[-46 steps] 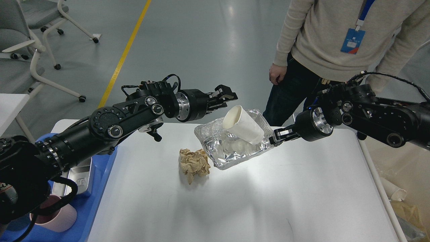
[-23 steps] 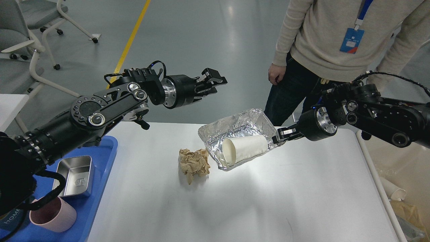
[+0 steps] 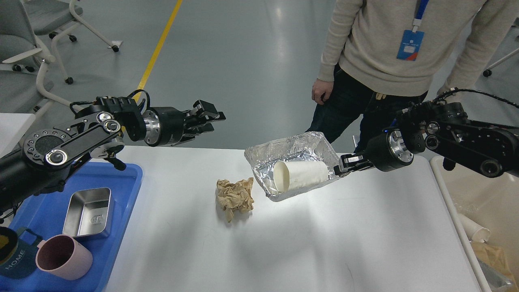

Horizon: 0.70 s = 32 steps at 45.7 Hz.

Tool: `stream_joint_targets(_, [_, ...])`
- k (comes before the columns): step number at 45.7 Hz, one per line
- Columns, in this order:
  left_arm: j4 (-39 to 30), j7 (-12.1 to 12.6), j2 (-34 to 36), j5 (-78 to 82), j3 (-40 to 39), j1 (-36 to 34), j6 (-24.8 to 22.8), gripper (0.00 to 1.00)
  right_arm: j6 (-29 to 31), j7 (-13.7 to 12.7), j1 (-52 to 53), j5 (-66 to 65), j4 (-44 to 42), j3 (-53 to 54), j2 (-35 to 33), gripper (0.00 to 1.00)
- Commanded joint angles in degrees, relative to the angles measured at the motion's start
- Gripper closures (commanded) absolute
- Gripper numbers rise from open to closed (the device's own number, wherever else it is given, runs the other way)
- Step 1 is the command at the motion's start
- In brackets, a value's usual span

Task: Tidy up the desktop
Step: 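Release the paper cup into the foil tray and withdraw the left gripper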

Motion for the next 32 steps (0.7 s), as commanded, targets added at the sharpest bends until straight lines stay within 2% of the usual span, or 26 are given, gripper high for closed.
stream_joint_targets(1, [-0.8, 0.1, 3.0, 0.1, 0.9, 2.9, -0.3, 0.51, 0.0, 0.0, 0.0, 0.0, 0.2, 0.0, -0.4, 1.00])
stream_joint_targets(7, [-2.8, 0.2, 7.5, 0.0, 4.4, 3.3, -0.4, 0.50, -0.1, 0.0, -0.1, 0.0, 0.2, -0.1, -0.4, 1.00])
stream_joint_targets(17, [-6.6, -0.2, 15.5, 0.1, 4.3, 3.6, 0.1, 0.50, -0.1, 0.0, -0.3, 0.0, 0.3, -0.1, -0.4, 1.00])
stream_joint_targets(27, [-22.8, -0.3, 28.8, 0.9, 4.4, 5.2, 2.7, 0.50, -0.1, 0.0, -0.3, 0.0, 0.6, -0.1, -1.3, 1.00])
stream_joint_targets(32, [-28.2, -0.4, 35.2, 0.9, 4.1, 5.4, 3.0, 0.50, -0.1, 0.1, -0.4, -0.1, 0.9, -0.1, -1.5, 1.00])
